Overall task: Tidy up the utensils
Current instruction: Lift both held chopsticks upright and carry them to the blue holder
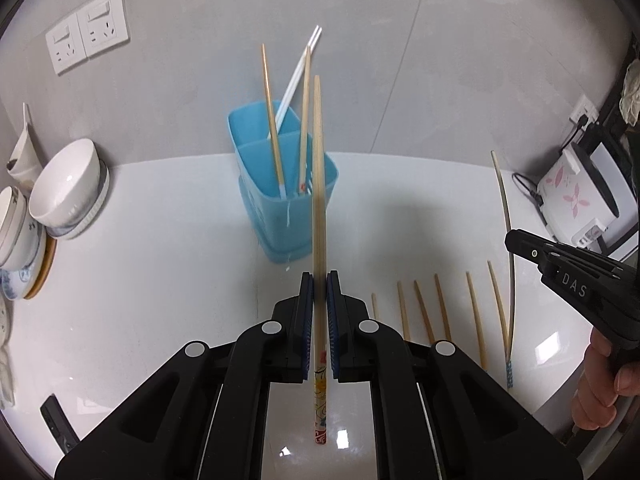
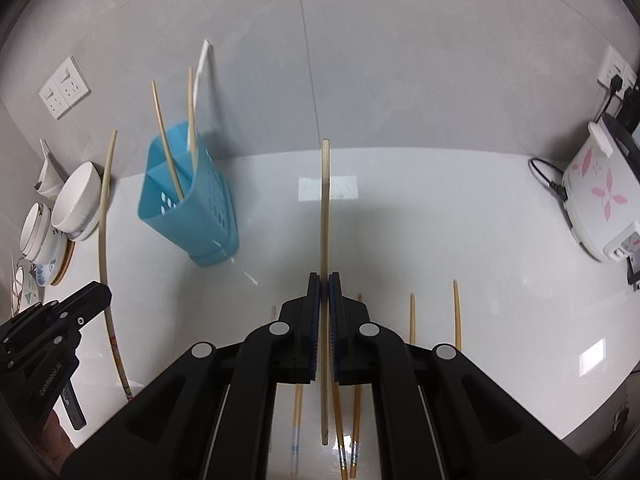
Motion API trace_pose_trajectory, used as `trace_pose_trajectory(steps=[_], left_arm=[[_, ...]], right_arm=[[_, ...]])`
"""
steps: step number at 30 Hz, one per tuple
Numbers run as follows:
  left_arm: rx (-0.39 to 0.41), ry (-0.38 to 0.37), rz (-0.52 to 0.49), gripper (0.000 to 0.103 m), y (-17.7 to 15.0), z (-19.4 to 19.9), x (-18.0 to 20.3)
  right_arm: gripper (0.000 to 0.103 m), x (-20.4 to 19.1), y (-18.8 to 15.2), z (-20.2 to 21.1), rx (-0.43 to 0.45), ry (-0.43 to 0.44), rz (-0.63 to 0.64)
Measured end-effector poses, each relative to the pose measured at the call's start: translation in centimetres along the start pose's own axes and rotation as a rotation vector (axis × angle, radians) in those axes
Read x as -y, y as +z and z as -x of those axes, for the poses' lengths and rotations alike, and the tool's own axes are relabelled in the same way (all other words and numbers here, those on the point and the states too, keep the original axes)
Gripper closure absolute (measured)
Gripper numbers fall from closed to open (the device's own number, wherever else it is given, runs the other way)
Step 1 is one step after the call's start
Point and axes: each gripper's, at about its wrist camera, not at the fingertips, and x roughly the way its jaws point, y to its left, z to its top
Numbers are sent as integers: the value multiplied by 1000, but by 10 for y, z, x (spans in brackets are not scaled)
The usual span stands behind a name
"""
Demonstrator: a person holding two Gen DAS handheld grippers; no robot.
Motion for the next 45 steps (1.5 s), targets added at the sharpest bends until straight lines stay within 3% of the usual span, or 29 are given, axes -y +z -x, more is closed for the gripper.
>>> trace_pose_trajectory(steps=[19,27,45], left_arm=[[203,-41,74,97,56,15,-15],[328,-40,95,97,76,23,-21],[545,-37,83,97,90,-26,-34]], right_arm=[[99,-32,57,29,154,80,30],[99,-37,72,31,193,105,57],[99,-46,91,-1,277,236,41]])
